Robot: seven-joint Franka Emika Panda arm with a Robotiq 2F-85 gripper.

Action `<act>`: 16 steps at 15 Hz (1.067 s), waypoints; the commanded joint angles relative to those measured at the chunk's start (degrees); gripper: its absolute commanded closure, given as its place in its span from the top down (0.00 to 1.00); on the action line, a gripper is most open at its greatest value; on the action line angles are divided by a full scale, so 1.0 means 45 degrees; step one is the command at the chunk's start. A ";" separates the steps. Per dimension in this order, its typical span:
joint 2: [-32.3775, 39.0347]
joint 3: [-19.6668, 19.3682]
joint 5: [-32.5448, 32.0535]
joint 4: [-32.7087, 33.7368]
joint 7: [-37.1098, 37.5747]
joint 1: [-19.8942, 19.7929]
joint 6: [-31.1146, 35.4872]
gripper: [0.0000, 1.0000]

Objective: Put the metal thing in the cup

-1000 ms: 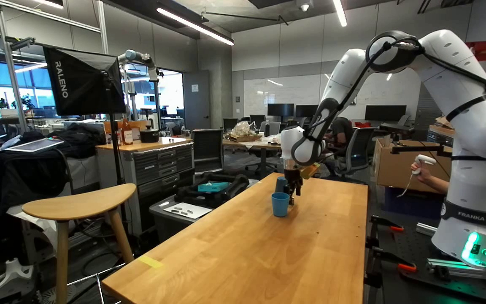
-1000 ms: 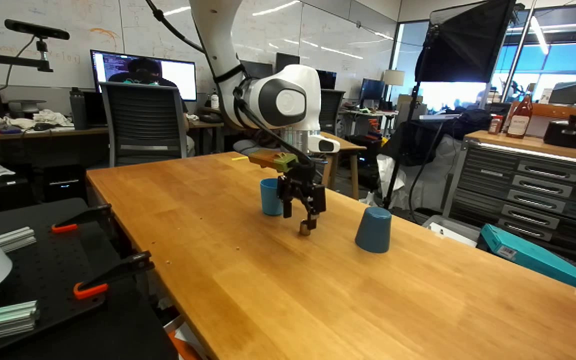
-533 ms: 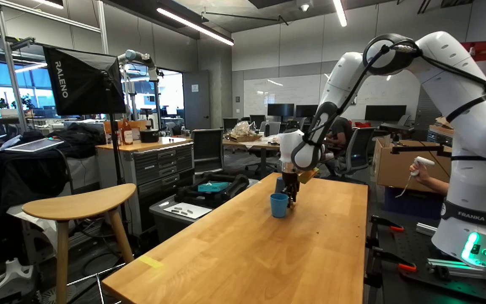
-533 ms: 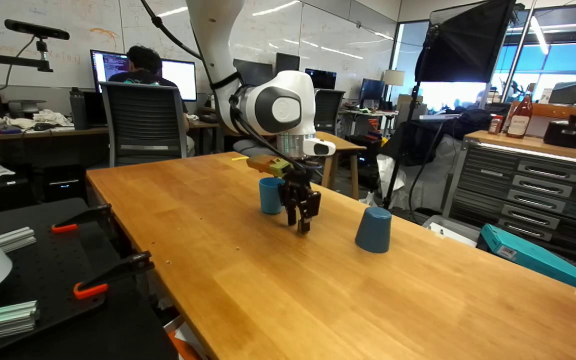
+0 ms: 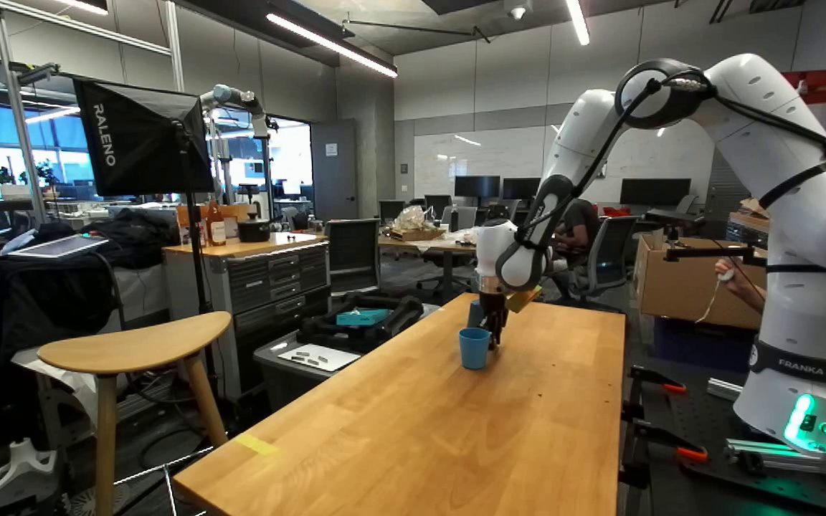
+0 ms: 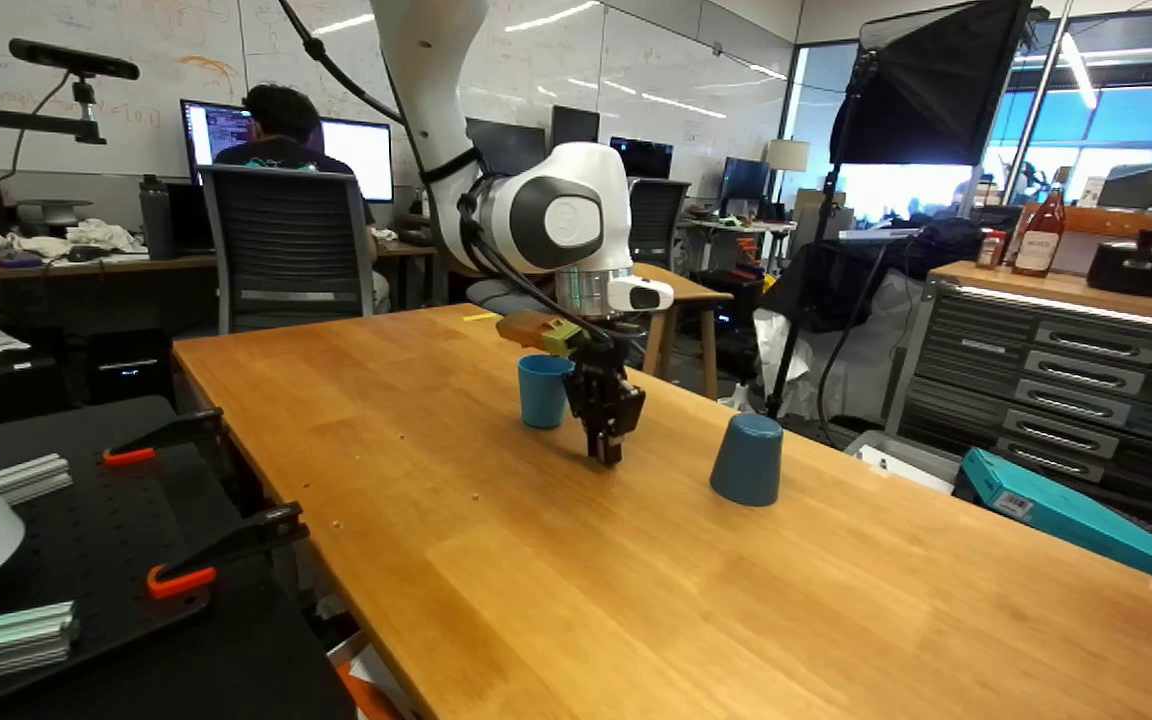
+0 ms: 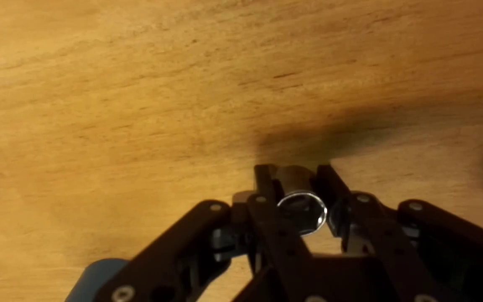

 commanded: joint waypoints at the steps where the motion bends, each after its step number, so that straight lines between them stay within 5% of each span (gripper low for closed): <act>1: -0.0764 0.0280 0.0285 -0.0178 -0.0909 -0.0283 -0.0424 0.10; 7: -0.2570 0.1209 0.0959 -0.0484 -0.2158 -0.0863 -0.1549 0.10; 16: -0.3515 0.2813 0.3794 -0.0722 -0.4030 -0.1258 -0.2995 0.10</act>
